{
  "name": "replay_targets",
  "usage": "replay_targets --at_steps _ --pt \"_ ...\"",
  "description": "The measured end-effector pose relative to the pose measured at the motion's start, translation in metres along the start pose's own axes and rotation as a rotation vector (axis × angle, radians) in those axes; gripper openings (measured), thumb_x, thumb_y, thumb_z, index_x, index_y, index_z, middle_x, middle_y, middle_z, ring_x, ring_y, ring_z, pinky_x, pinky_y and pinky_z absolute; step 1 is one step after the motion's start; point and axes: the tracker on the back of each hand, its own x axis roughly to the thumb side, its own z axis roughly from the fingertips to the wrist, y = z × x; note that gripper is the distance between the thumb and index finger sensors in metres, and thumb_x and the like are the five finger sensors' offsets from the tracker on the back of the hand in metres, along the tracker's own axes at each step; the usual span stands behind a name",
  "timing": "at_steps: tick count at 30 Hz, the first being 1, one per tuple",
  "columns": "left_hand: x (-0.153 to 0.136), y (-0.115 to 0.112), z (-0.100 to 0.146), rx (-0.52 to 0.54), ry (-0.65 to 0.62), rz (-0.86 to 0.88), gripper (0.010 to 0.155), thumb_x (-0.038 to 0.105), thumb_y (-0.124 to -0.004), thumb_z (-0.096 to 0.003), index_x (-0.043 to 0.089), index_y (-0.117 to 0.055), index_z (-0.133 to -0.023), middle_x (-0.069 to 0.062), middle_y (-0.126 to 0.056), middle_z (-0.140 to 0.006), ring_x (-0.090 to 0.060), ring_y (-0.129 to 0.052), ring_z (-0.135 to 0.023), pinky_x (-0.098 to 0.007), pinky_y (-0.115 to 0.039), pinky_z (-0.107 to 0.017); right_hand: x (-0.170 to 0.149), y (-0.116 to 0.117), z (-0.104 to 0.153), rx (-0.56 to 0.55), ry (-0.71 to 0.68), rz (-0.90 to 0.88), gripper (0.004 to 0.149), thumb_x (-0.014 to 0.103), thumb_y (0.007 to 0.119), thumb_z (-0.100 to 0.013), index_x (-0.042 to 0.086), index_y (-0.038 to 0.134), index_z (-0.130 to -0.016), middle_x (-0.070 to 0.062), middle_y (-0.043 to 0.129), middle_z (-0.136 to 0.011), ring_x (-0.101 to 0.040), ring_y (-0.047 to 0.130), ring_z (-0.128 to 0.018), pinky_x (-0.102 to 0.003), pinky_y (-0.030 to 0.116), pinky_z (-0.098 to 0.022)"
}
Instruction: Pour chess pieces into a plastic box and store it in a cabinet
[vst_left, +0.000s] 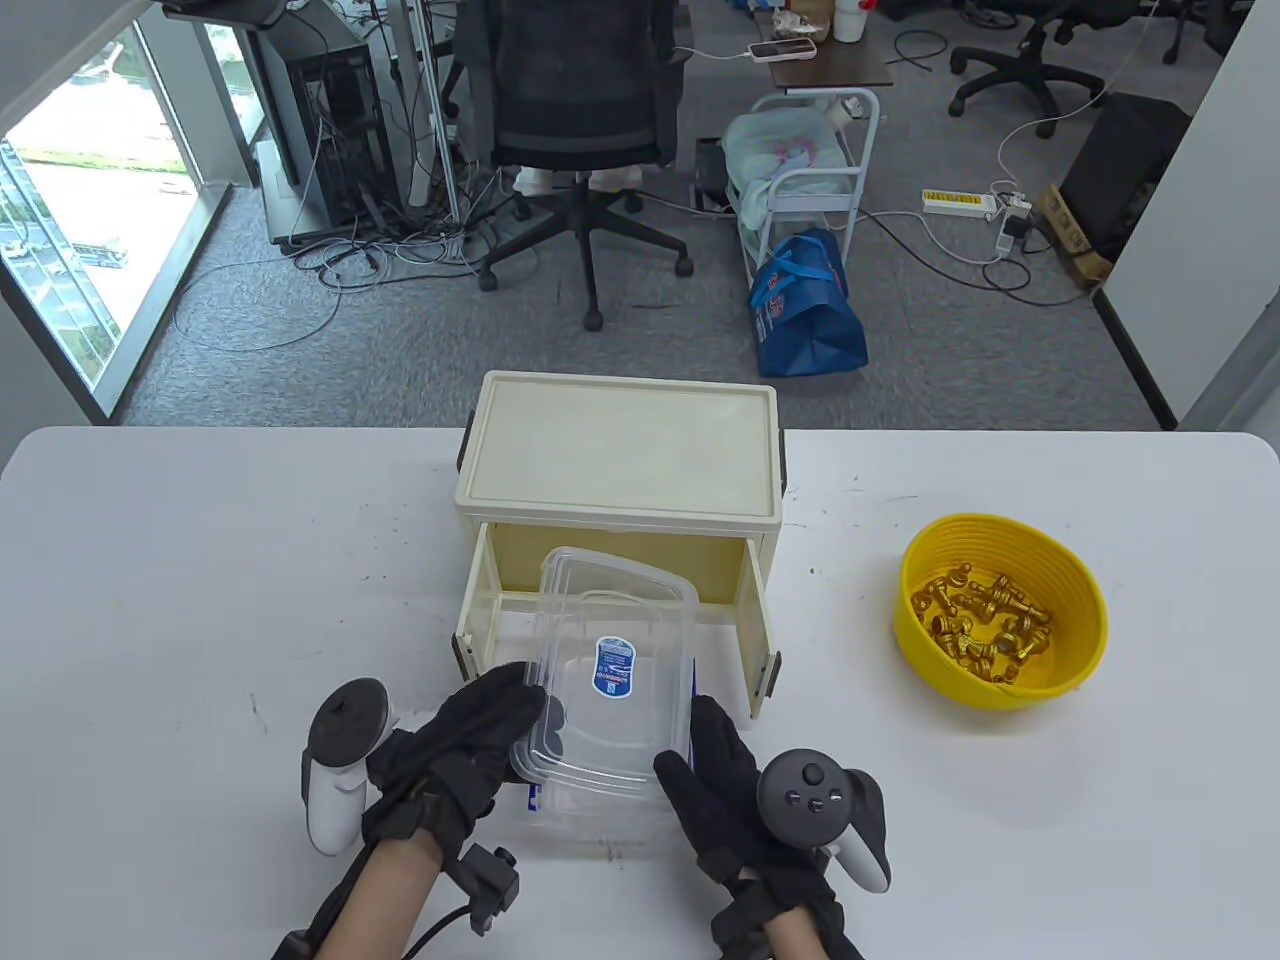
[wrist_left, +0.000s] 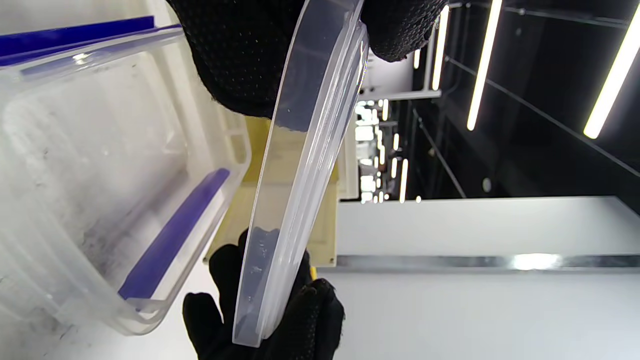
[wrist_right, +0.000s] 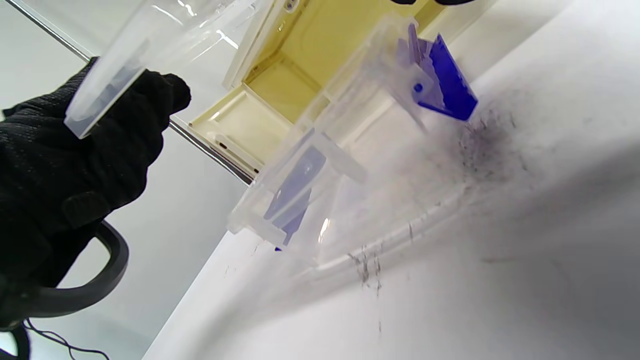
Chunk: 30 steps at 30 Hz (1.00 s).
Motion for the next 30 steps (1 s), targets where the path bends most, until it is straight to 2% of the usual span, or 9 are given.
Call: replay_targets --at_steps 2,5,6,8,11,15,19,24,30 --pt "0.012 0.001 0.004 0.011 -0.026 -0.017 0.057 0.033 -0.069 -0.0701 -0.001 -0.056 -0.114 -0.013 -0.089 -0.089 -0.018 -0.099 -0.064 -0.029 -0.092 -0.047 0.005 -0.006 0.009 -0.129 0.045 0.061 0.079 0.058 0.054 -0.061 0.002 0.038 -0.114 -0.03 0.045 -0.116 -0.055 0.054 -0.102 -0.067 0.054 -0.067" --pt "0.032 0.006 0.011 0.032 -0.057 -0.05 0.057 0.033 -0.069 -0.07 -0.001 -0.056 -0.114 -0.014 -0.089 -0.089 -0.019 -0.099 -0.064 -0.029 -0.092 -0.047 0.011 -0.019 0.026 -0.42 0.139 0.234 0.076 0.059 0.06 -0.059 0.004 0.05 -0.111 -0.026 0.058 -0.113 -0.051 0.065 -0.098 -0.064 0.058 -0.066" --pt "0.038 0.008 0.013 0.041 -0.067 -0.065 0.057 0.033 -0.069 -0.07 -0.001 -0.056 -0.114 -0.014 -0.089 -0.089 -0.019 -0.099 -0.064 -0.029 -0.092 -0.047 0.012 -0.024 0.029 -0.479 0.166 0.304 0.077 0.059 0.06 -0.059 0.004 0.048 -0.112 -0.026 0.056 -0.114 -0.051 0.063 -0.099 -0.064 0.057 -0.067" --pt "0.051 0.013 0.018 0.065 -0.085 -0.093 0.057 0.033 -0.068 -0.0701 0.0 -0.056 -0.115 -0.014 -0.089 -0.089 -0.019 -0.099 -0.064 -0.029 -0.092 -0.047 0.009 -0.032 0.033 -0.52 0.25 0.348 0.081 0.061 0.061 -0.059 0.005 0.039 -0.114 -0.026 0.047 -0.117 -0.052 0.055 -0.104 -0.066 0.052 -0.069" --pt "0.07 0.022 0.024 0.101 -0.102 -0.125 0.056 0.033 -0.068 -0.0702 0.0 -0.057 -0.115 -0.015 -0.088 -0.089 -0.02 -0.098 -0.065 -0.031 -0.091 -0.047 -0.004 -0.038 0.03 -0.457 0.312 0.301 0.086 0.061 0.062 -0.058 0.007 0.03 -0.116 -0.025 0.036 -0.121 -0.054 0.041 -0.107 -0.07 0.042 -0.071" --pt "0.099 0.04 0.033 0.173 -0.119 -0.194 0.055 0.033 -0.069 -0.0698 0.001 -0.059 -0.114 -0.015 -0.089 -0.089 -0.02 -0.098 -0.064 -0.031 -0.091 -0.047 -0.029 -0.036 0.017 -0.275 0.441 0.296 0.089 0.064 0.063 -0.057 0.012 0.022 -0.117 -0.022 0.019 -0.123 -0.055 0.024 -0.109 -0.073 0.032 -0.072" --pt "0.127 0.061 0.045 0.264 -0.122 -0.307 0.054 0.033 -0.07 -0.0692 0.002 -0.063 -0.112 -0.015 -0.09 -0.088 -0.021 -0.098 -0.063 -0.032 -0.091 -0.046 -0.045 -0.031 0.008 -0.15 0.489 0.249 0.09 0.065 0.063 -0.056 0.017 0.018 -0.117 -0.019 0.01 -0.122 -0.052 0.013 -0.11 -0.074 0.024 -0.072" --pt "0.151 0.094 0.057 0.439 -0.055 -0.536 0.052 0.033 -0.071 -0.0685 0.003 -0.066 -0.11 -0.015 -0.091 -0.087 -0.022 -0.099 -0.062 -0.033 -0.09 -0.045 -0.051 -0.029 0.003 -0.09 0.507 0.232 0.09 0.066 0.062 -0.056 0.019 0.015 -0.116 -0.018 0.006 -0.122 -0.051 0.008 -0.11 -0.073 0.02 -0.072" --pt "0.141 0.122 0.055 0.573 0.066 -0.755 0.05 0.032 -0.071 -0.068 0.004 -0.068 -0.109 -0.015 -0.091 -0.087 -0.024 -0.099 -0.062 -0.034 -0.09 -0.045 -0.053 -0.029 0.002 -0.081 0.514 0.212 0.09 0.065 0.062 -0.056 0.018 0.015 -0.116 -0.017 0.006 -0.122 -0.051 0.008 -0.11 -0.073 0.02 -0.072"
